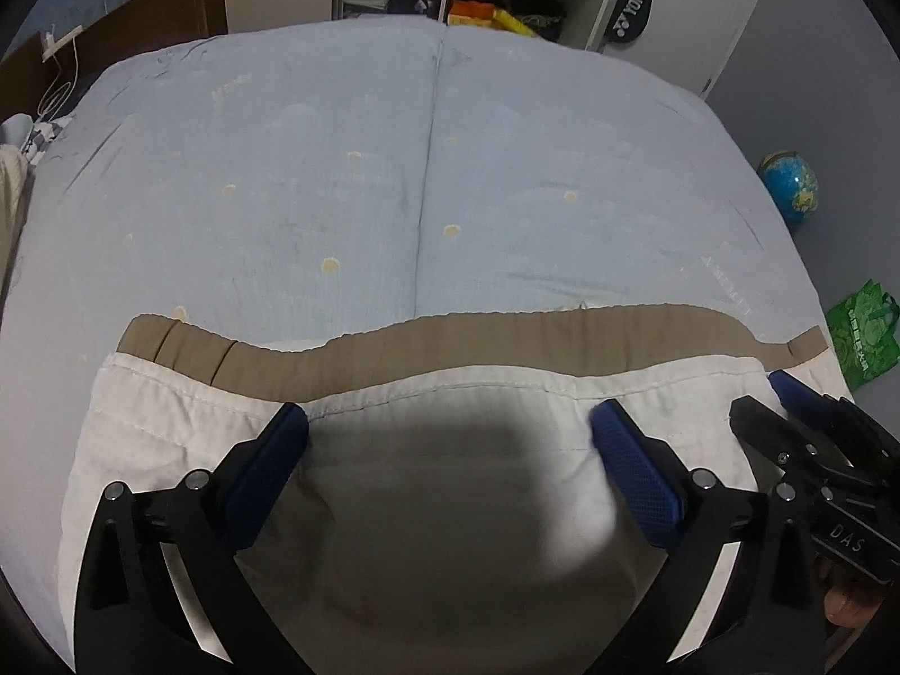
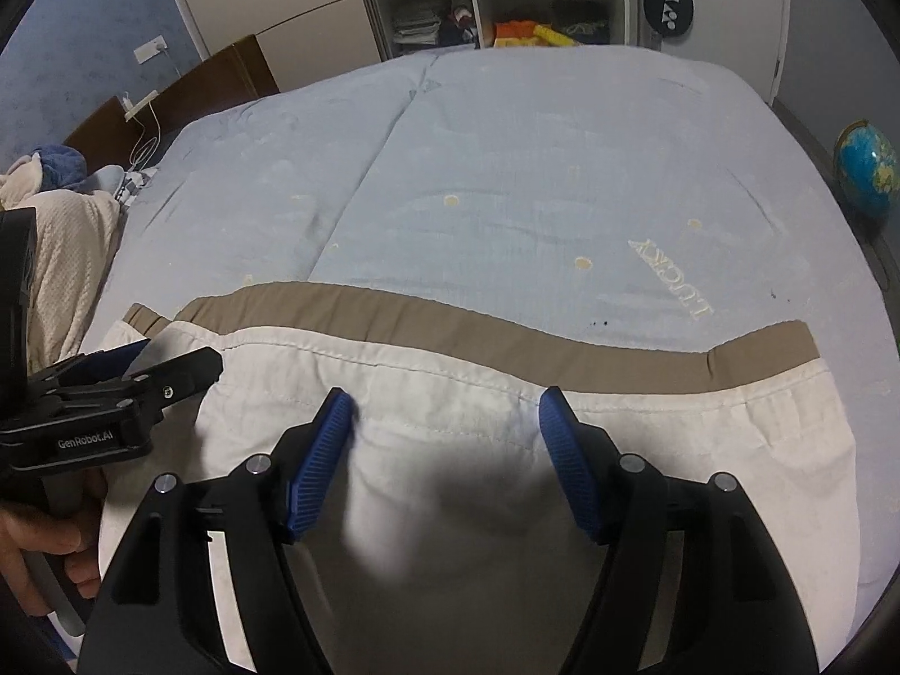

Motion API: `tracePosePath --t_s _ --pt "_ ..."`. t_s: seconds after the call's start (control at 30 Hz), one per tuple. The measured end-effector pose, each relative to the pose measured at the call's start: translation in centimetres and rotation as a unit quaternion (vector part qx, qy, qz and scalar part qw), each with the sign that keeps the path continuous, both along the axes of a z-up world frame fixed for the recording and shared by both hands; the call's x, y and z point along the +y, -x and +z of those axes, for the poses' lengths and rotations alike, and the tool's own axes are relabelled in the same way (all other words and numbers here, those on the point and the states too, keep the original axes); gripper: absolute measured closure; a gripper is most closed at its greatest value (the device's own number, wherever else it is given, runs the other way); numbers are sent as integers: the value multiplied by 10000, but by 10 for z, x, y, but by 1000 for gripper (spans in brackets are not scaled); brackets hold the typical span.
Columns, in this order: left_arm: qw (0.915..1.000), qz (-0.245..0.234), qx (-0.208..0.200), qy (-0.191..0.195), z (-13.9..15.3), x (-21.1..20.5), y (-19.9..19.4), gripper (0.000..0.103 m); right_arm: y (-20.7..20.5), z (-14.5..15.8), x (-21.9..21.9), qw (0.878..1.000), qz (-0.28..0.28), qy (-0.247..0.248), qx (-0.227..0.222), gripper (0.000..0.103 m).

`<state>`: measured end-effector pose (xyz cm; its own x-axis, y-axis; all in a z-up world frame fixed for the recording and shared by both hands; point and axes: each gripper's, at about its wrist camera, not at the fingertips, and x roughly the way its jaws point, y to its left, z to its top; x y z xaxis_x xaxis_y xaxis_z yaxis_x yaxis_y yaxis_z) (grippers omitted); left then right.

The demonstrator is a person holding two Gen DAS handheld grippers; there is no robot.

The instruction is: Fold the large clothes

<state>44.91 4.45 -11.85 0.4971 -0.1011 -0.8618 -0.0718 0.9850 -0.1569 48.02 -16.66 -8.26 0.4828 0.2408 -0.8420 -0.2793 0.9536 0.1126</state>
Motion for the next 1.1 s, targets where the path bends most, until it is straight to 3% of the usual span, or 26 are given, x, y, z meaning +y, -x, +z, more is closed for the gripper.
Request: tracePosePath --t_s 0.13,0.27,0.4,0.5,0.67,1.1 --pt "9997 77 20 225 11 5 10 6 3 10 0 9999 16 89 52 38" --pt "9988 -21 -430 231 34 7 48 8 38 39 -9 9988 160 -68 -454 36" --pt "9972 -54 -743 103 55 6 92 7 72 61 -27 9971 121 -307 -679 36" --pt "9958 -16 -918 -19 69 4 125 7 100 78 -41 9953 67 -490 -837 21" --pt "9936 -91 -1120 -147 87 -6 177 6 152 108 -50 9908 86 -564 -1229 9" --pt "9880 -203 -1505 -275 110 -17 295 6 260 121 -73 9920 110 -108 -1251 8"
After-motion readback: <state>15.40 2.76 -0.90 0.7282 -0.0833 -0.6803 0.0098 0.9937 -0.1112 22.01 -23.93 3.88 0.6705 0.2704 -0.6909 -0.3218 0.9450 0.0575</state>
